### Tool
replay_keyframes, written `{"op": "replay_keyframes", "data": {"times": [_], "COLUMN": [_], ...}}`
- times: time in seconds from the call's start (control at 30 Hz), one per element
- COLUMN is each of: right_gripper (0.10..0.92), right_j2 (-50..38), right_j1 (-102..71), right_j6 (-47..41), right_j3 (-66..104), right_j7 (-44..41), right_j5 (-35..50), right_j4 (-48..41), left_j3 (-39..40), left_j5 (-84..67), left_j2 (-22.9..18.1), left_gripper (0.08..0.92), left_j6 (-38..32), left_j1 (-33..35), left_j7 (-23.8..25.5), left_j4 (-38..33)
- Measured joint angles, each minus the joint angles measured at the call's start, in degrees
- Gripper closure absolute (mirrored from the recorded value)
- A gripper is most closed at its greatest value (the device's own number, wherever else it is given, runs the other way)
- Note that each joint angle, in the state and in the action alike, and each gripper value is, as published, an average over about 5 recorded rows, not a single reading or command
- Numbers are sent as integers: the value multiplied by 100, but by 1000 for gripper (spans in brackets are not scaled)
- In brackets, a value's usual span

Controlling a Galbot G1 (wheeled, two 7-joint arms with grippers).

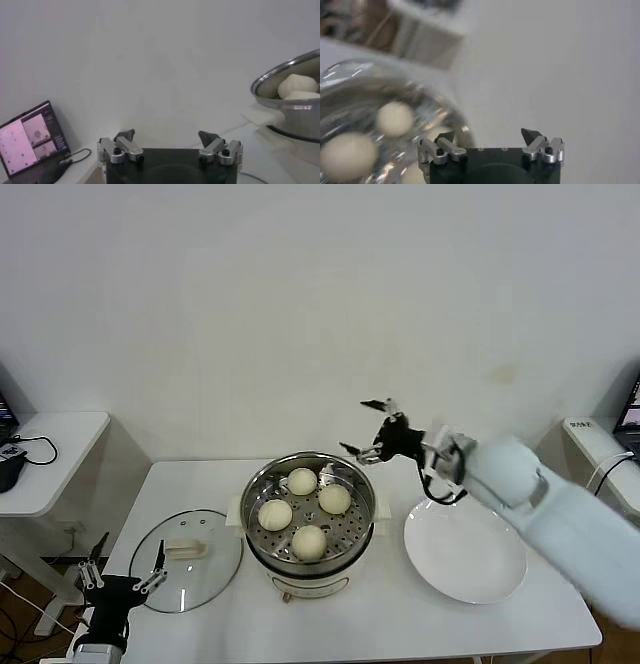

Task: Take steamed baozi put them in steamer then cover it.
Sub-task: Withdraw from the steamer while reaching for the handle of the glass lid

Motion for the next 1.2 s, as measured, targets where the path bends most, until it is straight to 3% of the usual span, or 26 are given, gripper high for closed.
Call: {"op": "replay_keyframes", "data": {"times": [0.3, 0.53, 0.93, 1.2], "right_gripper": [203, 203, 203, 203], "right_j2": [1554, 2592, 3580, 3932], "right_j1": [-3004, -4725, -5895, -6239], "right_j6": [1228, 1632, 1776, 1727], "right_j3": [3067, 4709, 5811, 6145], "right_j7": [326, 450, 621, 705], "right_j5": [-564, -630, -621, -517], "right_j4": [310, 565, 866, 1089], "left_j3": [22, -90, -134, 89], "left_j5": [243, 1488, 5006, 6138], "left_j2": [65, 266, 642, 884], "left_gripper": [177, 177, 177, 177], "left_j6": [-274, -527, -1049, -1114], "left_j1": [-208, -215, -84, -431], "left_j7": [60, -10, -124, -113], "left_j4": [349, 711, 1250, 1656]}}
